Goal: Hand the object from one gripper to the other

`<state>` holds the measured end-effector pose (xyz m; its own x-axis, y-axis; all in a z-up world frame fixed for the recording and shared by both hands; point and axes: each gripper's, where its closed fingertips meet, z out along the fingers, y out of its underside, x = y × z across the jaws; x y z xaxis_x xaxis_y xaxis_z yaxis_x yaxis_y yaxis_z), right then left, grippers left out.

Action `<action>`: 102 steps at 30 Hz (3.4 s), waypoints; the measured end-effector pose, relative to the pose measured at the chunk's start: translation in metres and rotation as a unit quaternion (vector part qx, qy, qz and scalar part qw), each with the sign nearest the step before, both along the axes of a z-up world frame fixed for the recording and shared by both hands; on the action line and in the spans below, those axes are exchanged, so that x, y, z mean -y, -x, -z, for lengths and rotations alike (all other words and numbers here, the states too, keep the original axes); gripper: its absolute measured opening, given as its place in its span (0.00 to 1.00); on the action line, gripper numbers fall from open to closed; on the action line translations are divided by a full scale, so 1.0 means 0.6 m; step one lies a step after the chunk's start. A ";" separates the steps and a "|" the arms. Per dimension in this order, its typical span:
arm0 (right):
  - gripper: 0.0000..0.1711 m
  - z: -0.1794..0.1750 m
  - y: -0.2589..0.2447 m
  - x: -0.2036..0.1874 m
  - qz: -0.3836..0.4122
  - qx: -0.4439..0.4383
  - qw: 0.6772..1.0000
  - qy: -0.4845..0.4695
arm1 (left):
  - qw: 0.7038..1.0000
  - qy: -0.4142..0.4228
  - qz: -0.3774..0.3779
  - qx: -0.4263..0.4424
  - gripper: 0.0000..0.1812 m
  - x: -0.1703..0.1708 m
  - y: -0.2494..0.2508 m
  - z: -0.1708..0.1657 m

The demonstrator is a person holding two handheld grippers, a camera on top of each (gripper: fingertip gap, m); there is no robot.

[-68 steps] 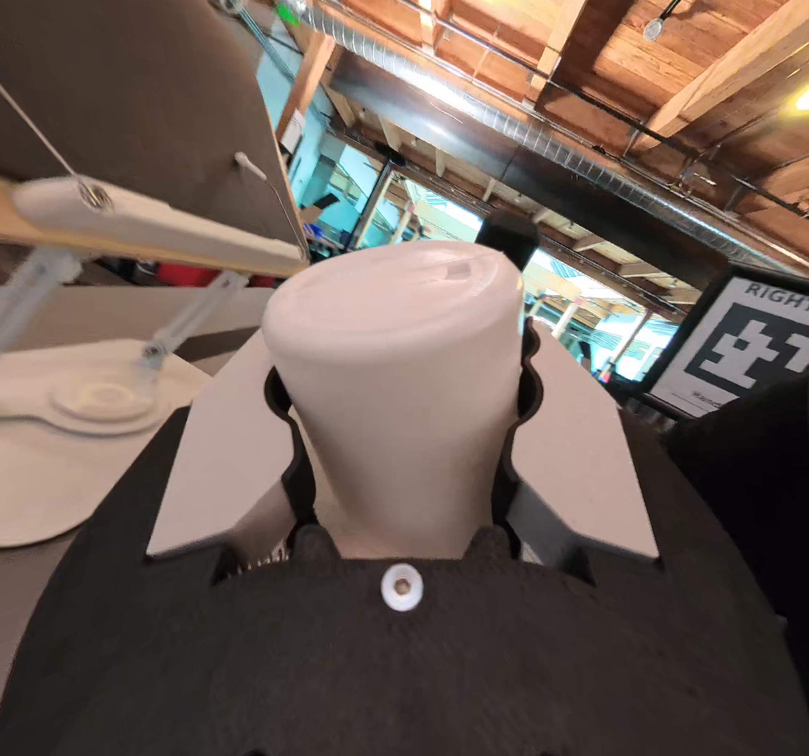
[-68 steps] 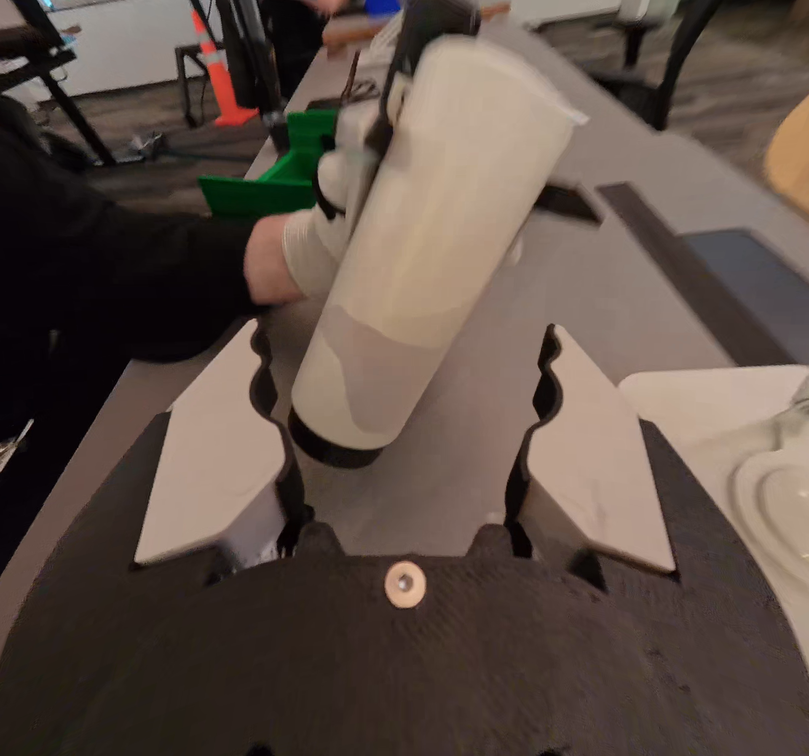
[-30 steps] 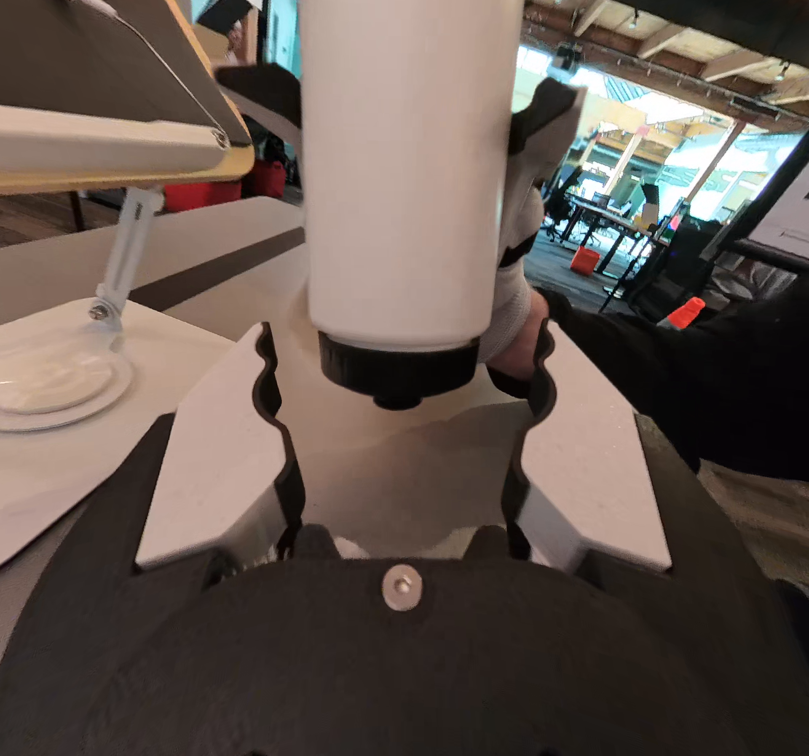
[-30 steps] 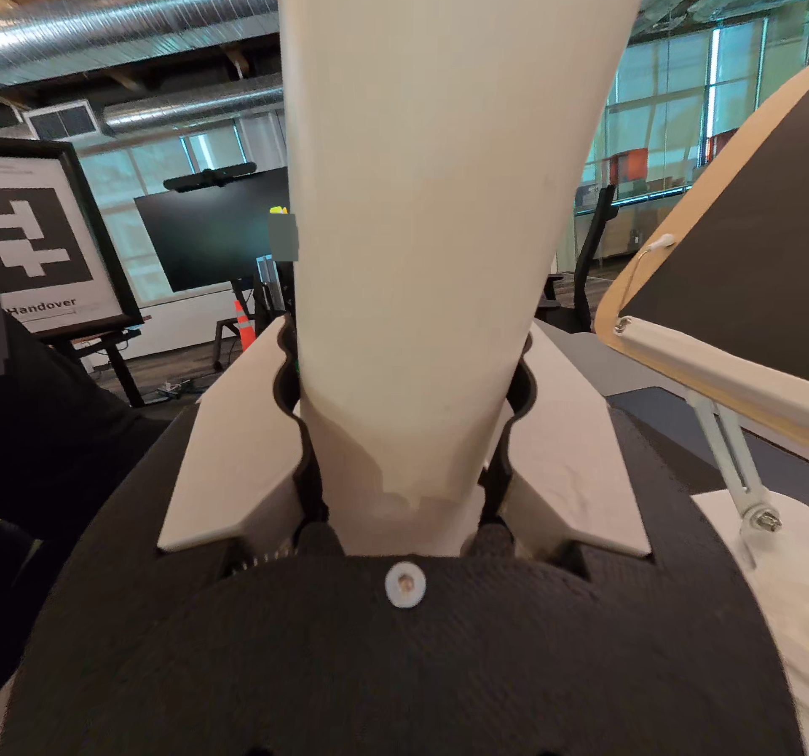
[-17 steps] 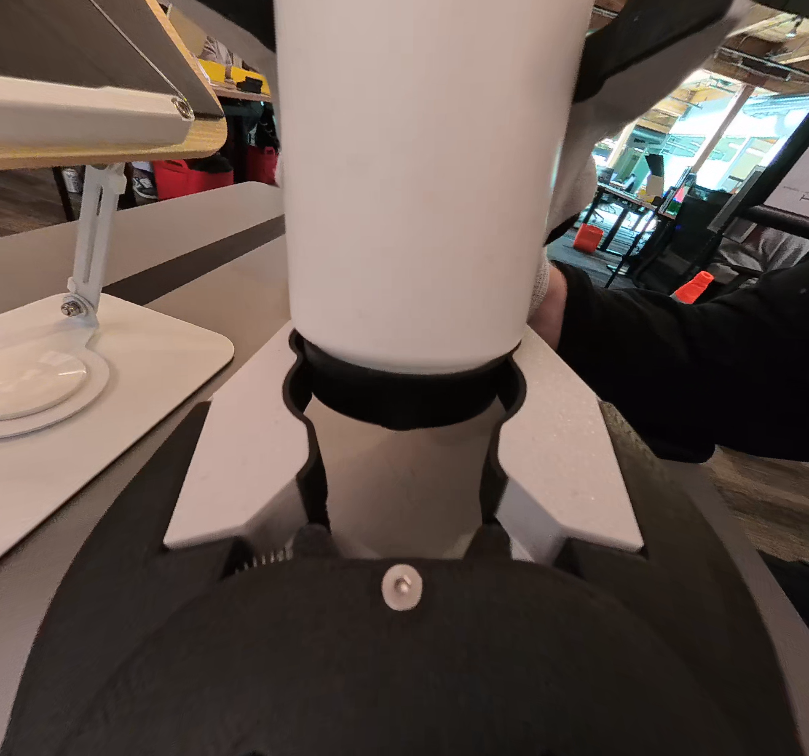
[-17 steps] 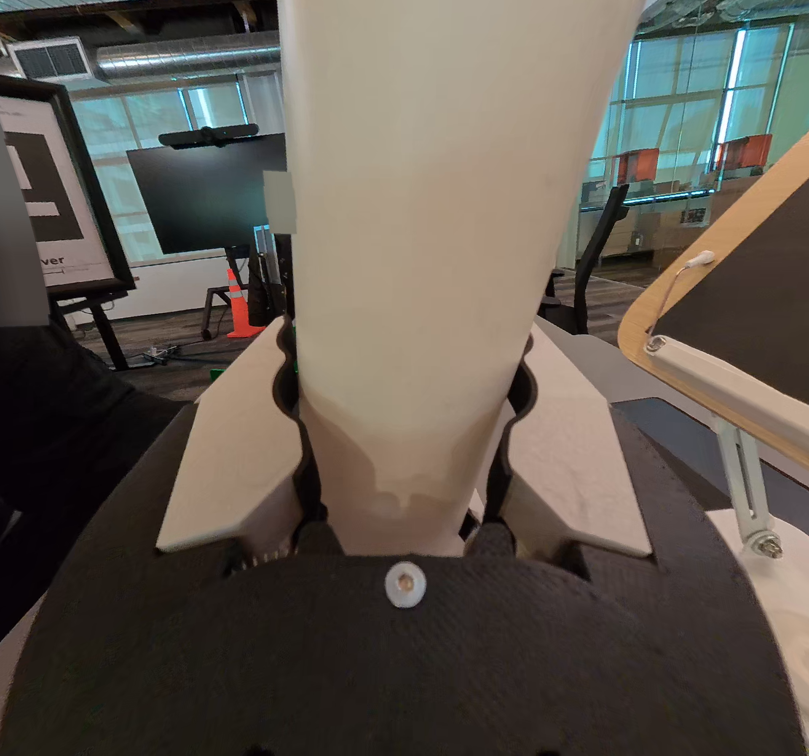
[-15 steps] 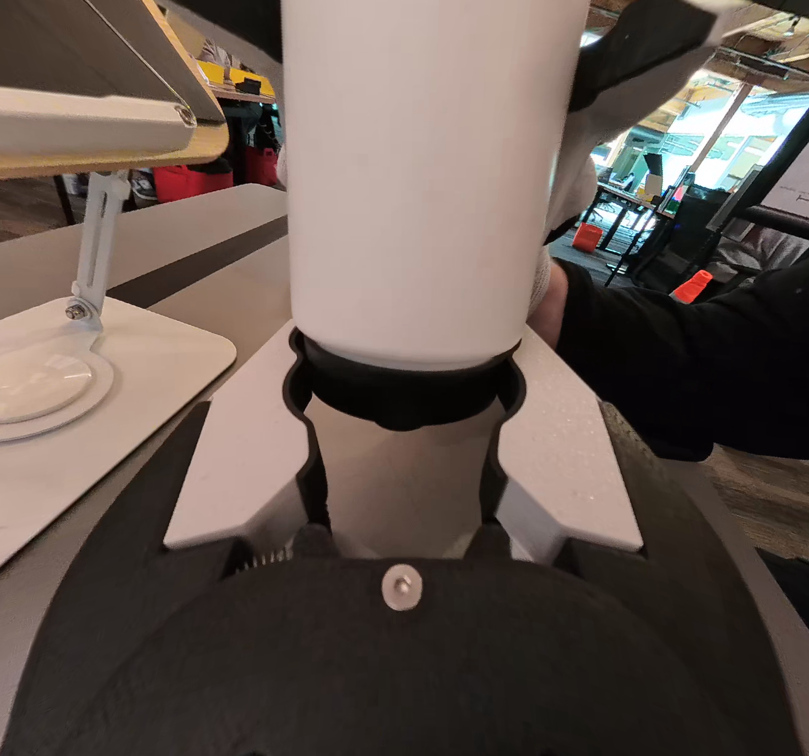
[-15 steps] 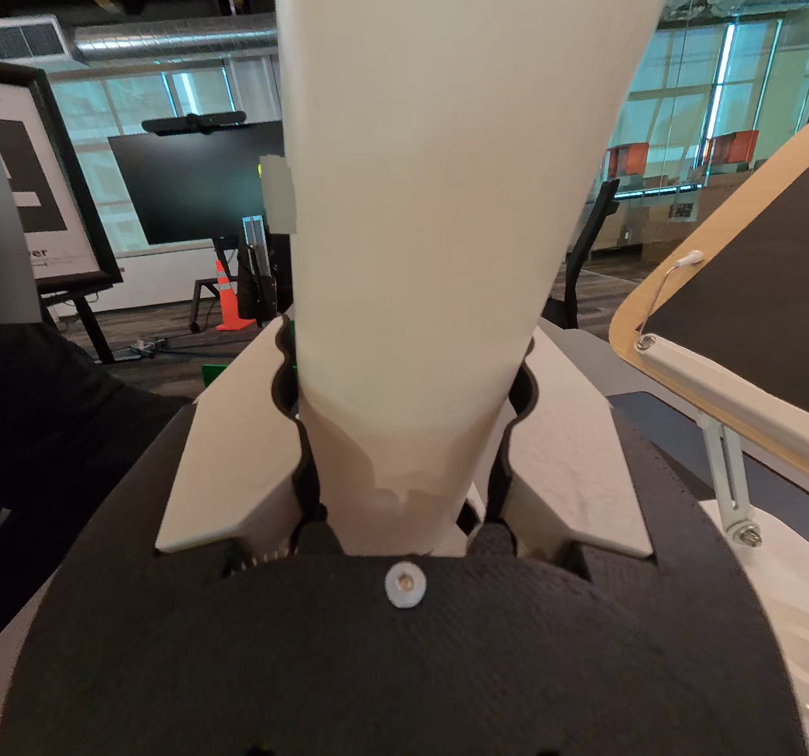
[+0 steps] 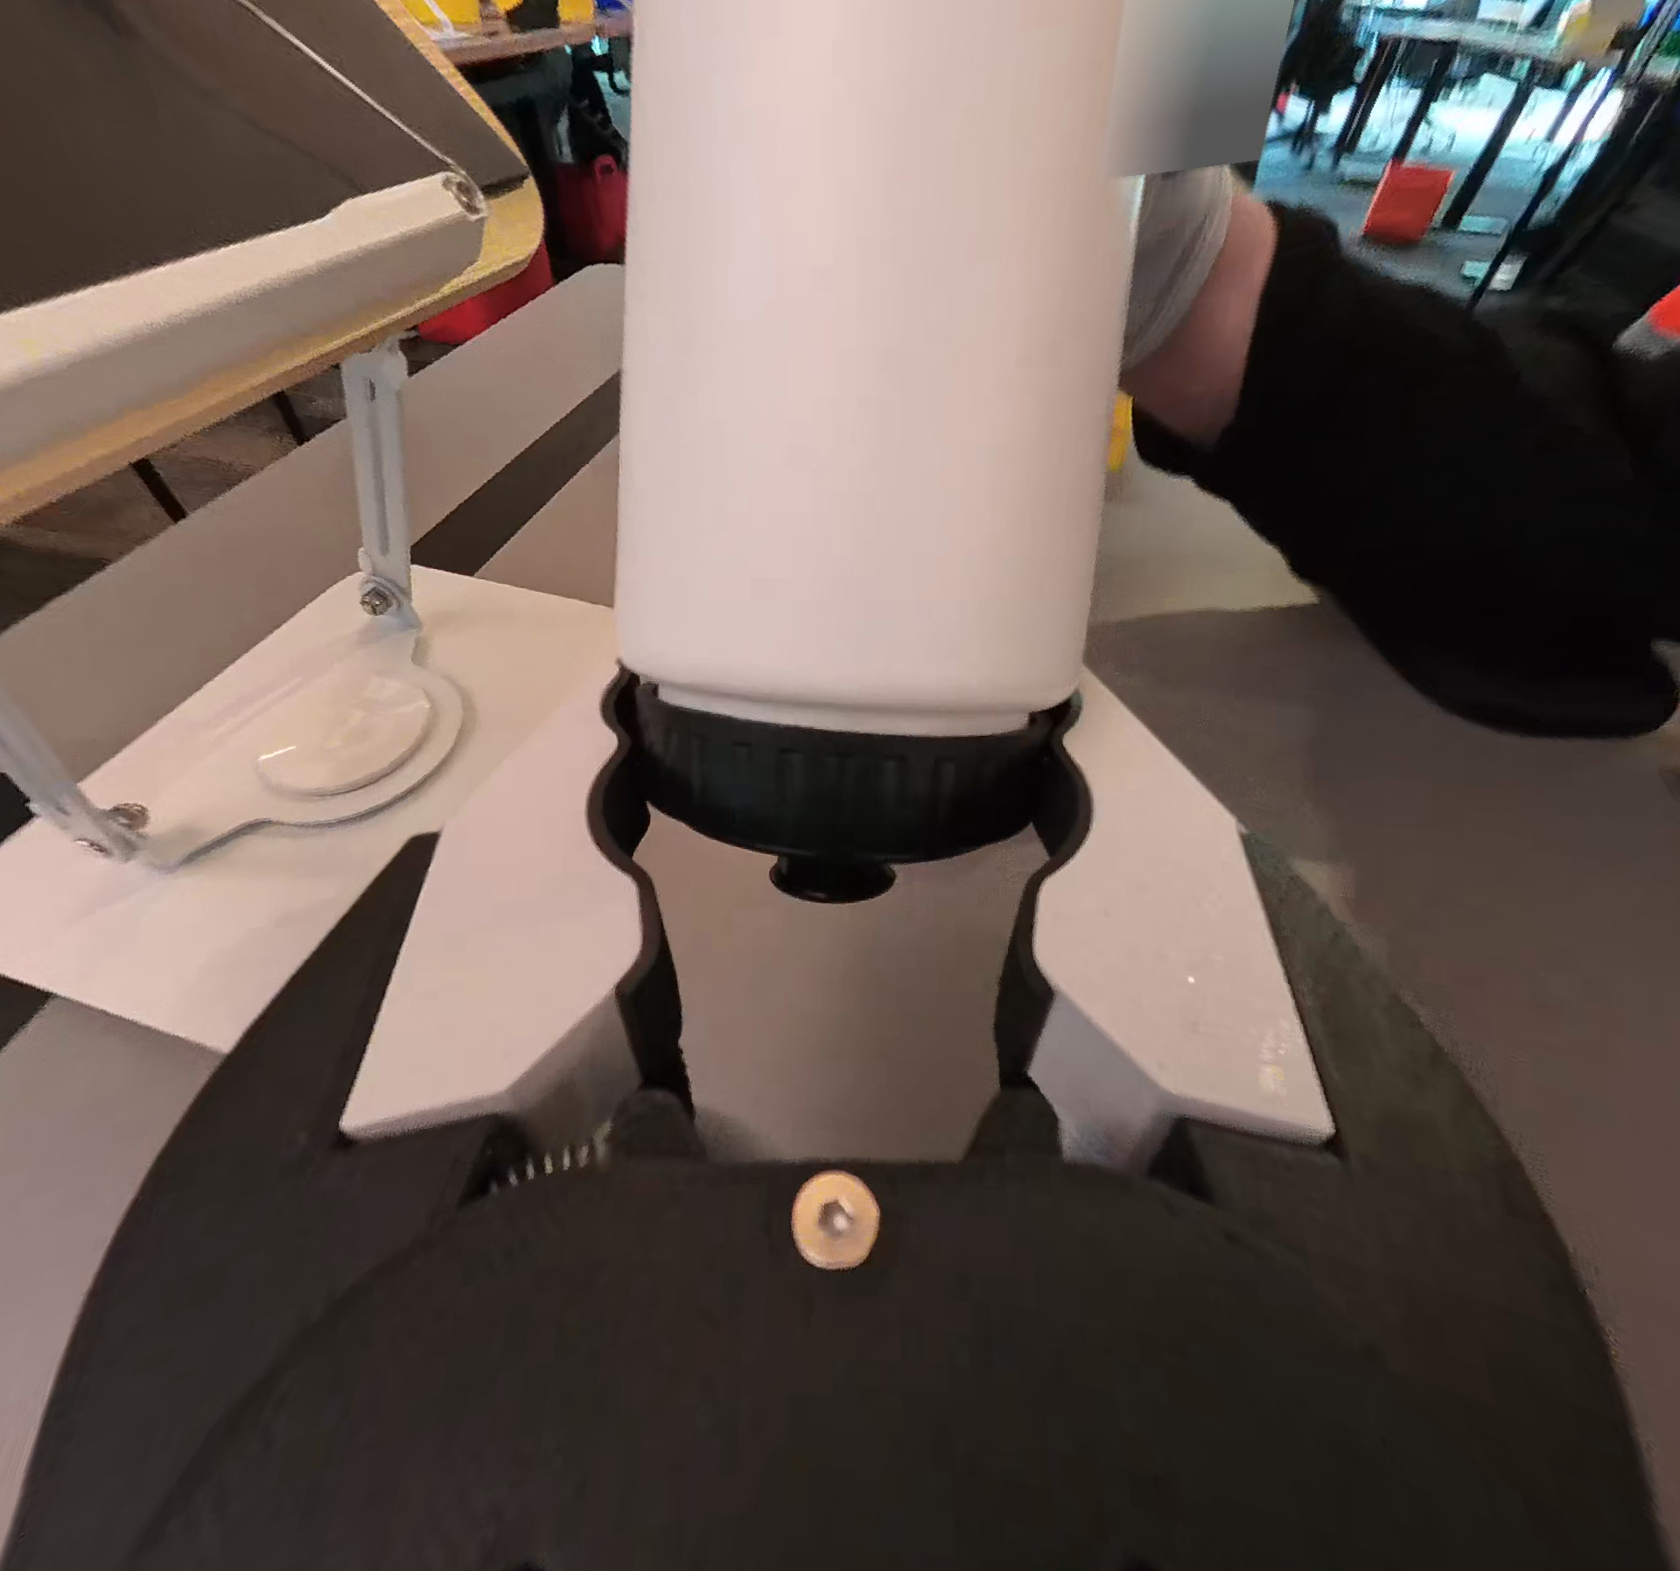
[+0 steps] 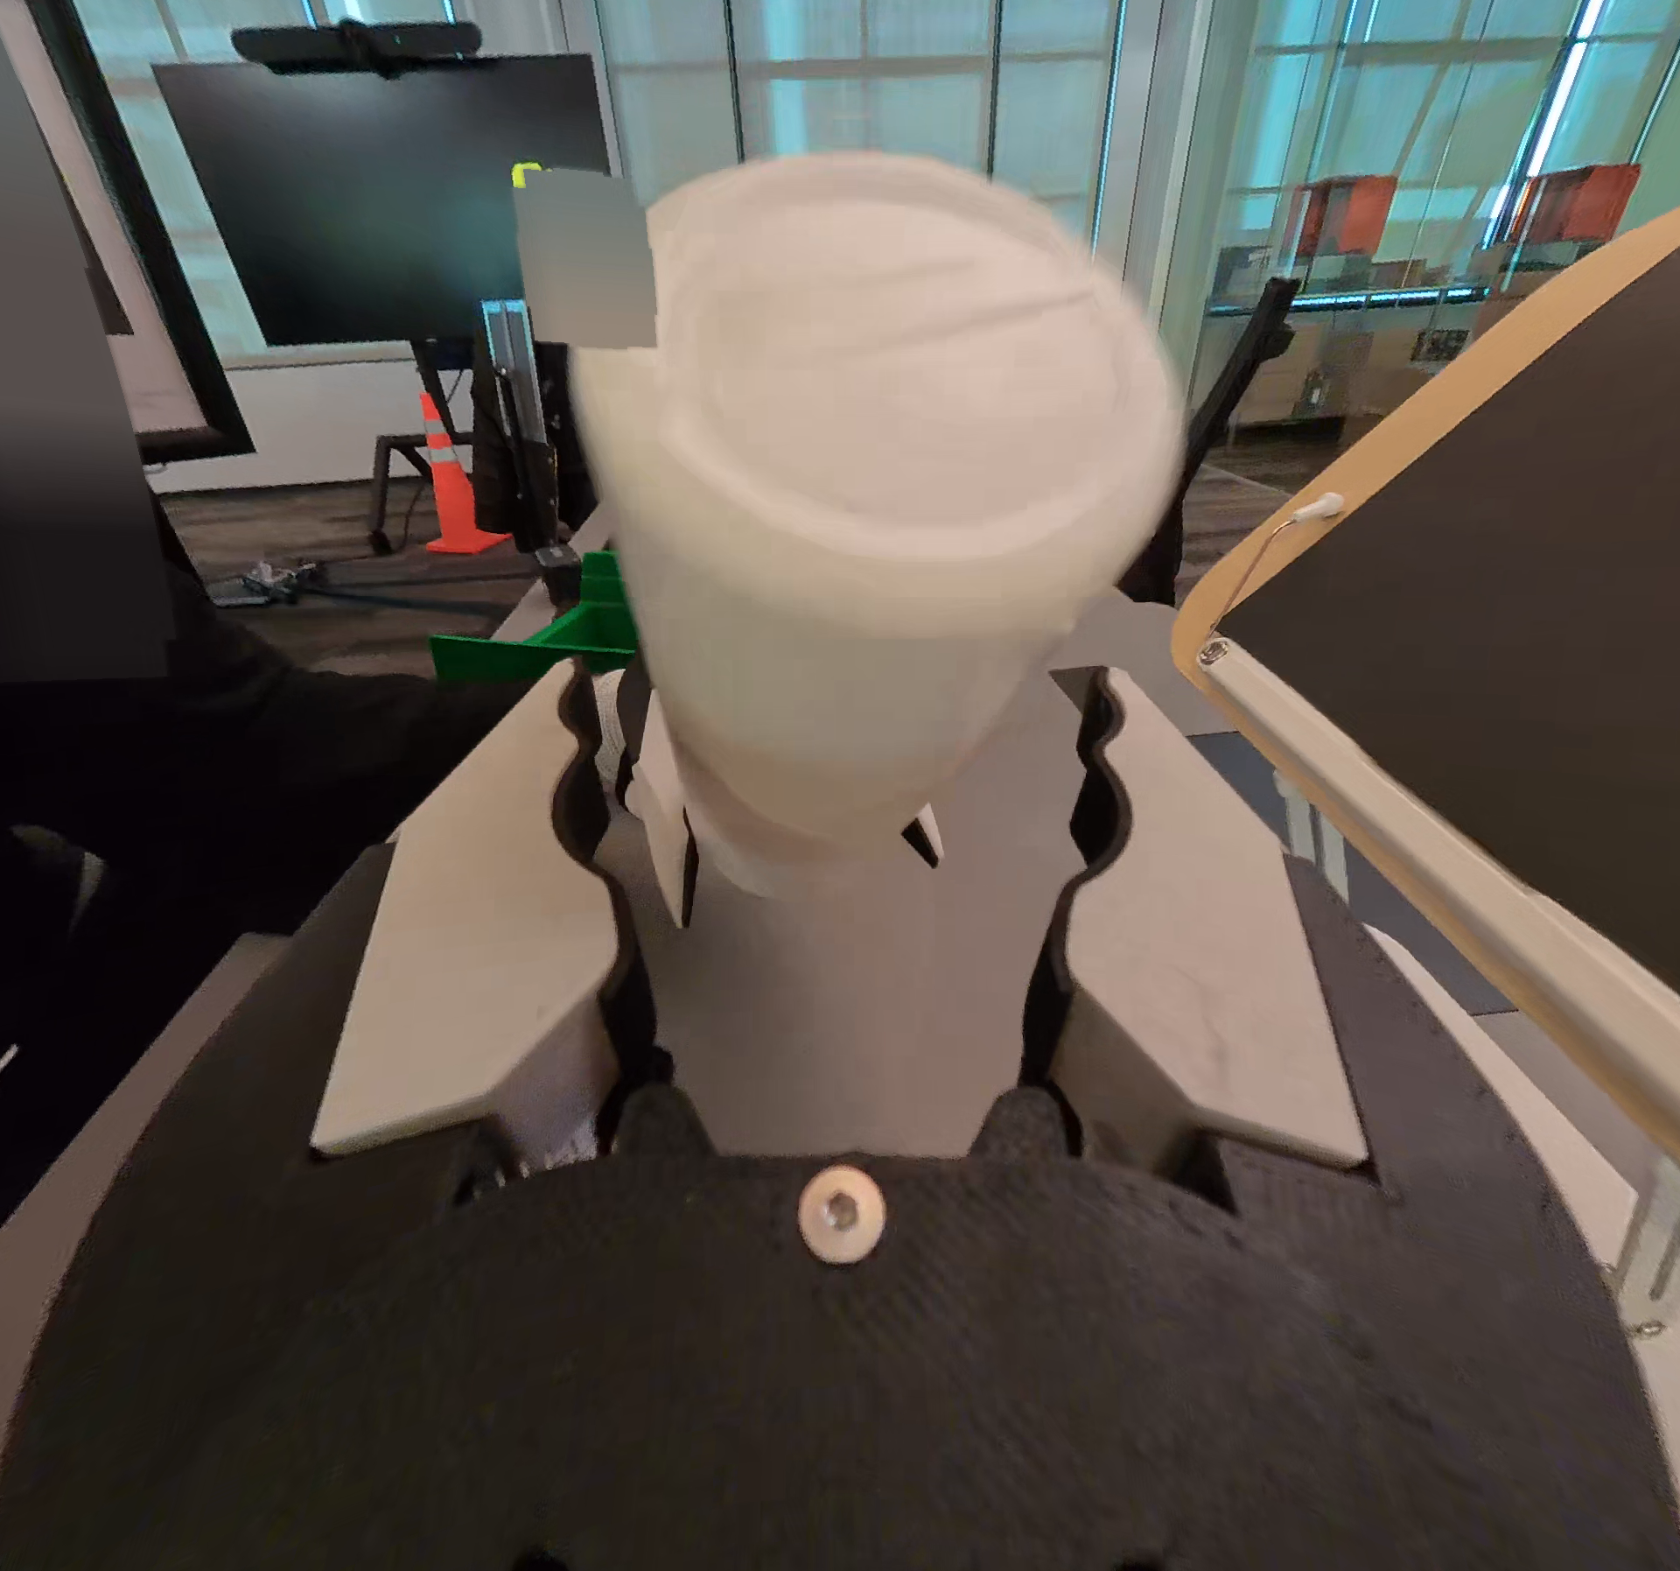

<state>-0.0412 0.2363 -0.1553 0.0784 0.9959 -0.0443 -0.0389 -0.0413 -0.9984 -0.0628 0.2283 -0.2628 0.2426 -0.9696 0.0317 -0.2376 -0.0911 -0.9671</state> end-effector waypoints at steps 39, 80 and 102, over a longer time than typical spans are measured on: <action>0.58 0.074 -0.069 0.035 -0.008 0.214 0.972 -0.099 | 0.976 -0.080 0.029 -0.200 0.47 0.000 0.039 0.039; 0.66 0.180 -0.041 -0.119 0.219 0.422 0.779 -0.409 | 0.986 -0.019 -0.015 -0.167 0.46 -0.023 0.091 0.012; 0.55 0.161 0.005 -0.136 0.280 0.307 0.864 -0.285 | 0.992 -0.049 -0.116 0.007 0.57 -0.058 0.118 -0.130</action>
